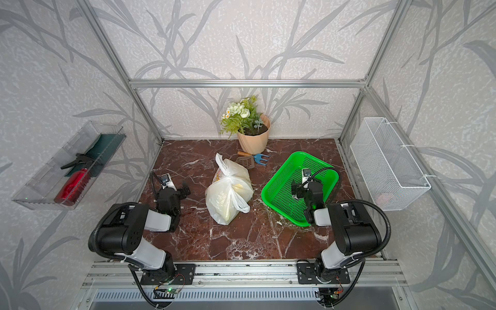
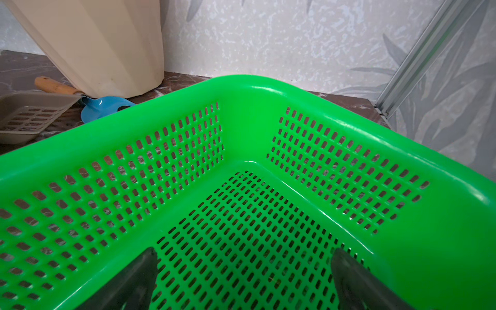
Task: Place the banana into a plastic bag & tie a knot
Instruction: Reset both arms
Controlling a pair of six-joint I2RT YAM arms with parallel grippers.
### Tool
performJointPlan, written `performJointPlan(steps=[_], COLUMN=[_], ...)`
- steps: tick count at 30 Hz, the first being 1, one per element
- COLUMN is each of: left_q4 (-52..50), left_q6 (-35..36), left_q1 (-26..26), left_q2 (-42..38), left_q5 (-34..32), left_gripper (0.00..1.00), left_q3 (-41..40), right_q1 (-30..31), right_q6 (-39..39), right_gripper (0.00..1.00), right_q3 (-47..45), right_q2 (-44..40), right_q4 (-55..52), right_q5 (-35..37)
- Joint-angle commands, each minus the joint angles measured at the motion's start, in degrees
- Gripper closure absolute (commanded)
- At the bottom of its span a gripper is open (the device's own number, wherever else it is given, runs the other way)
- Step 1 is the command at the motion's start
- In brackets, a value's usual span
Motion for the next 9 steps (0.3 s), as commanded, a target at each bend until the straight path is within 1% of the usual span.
performJointPlan(steps=[1,9], left_q4=[1.58,1.59], left_q6=[0.18,0.18], left_q1=[0.22,0.23], left_q2=[-0.70,-0.70], left_q5=[-0.63,-0.67], left_gripper=[0.01,0.01], left_q3=[0.46,0.58], right_q1=[-0.11,-0.06], right_q6=[-0.19,-0.17], right_gripper=[0.01,0.01], right_q3=[0.81,0.92], right_q2=[0.07,0.22], right_q4=[0.29,0.51], right_q5=[-0.50,-0.53])
